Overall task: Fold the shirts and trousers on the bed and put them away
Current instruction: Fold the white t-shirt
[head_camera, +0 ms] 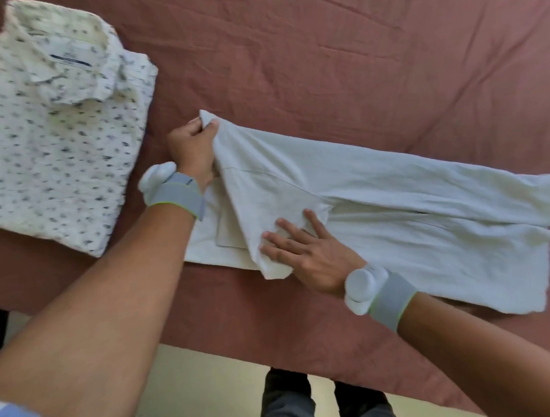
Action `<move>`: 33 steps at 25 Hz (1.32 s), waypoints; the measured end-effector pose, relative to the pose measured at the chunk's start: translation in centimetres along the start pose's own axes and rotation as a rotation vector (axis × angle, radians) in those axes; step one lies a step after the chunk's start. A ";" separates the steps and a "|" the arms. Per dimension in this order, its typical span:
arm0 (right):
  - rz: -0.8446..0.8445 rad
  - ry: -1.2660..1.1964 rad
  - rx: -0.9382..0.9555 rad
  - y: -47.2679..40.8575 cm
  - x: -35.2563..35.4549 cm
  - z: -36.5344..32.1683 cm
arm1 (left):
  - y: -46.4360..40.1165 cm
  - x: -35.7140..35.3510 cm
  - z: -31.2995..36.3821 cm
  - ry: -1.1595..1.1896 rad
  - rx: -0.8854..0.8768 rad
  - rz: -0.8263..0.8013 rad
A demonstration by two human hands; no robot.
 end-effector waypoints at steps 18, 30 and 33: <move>0.801 -0.365 -1.426 32.5 6.0 25.0 | 29.4 -30.1 -1.4 -0.968 -1.063 -0.704; 1.046 -1.159 -1.723 38.9 3.1 29.2 | 29.6 -34.5 1.6 -0.940 -1.002 -0.515; 1.100 -1.167 -1.684 39.0 4.4 29.7 | 31.0 -33.8 1.1 -0.896 -1.059 -0.580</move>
Point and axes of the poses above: each hand's wrist, its own y-axis away from the middle knuckle, its own x-axis out of the back of the hand, z = x × y, the point moved 10 cm from there along -y, towards the middle knuckle, and after that the axes turned 9 degrees about -y, right-handed, at the moved point
